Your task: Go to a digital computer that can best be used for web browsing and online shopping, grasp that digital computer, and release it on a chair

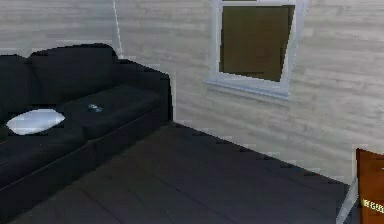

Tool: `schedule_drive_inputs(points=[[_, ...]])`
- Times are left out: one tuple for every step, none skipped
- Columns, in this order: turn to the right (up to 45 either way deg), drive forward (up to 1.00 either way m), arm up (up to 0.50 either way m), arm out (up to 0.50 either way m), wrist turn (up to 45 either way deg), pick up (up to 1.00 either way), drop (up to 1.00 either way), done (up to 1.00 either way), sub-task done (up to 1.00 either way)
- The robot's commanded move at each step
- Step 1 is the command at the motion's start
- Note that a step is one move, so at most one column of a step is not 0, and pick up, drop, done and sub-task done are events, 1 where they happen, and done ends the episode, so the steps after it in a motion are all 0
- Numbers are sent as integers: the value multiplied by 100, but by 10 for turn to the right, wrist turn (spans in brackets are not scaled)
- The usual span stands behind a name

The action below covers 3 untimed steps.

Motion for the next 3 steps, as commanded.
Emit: schedule_drive_inputs(points=[[270, 0, 0, 0, 0, 0, 0, 0, 0], [0, 60, 0, 0, 0, 0, 0, 0, 0], [270, 0, 0, 0, 0, 0, 0, 0, 0]])
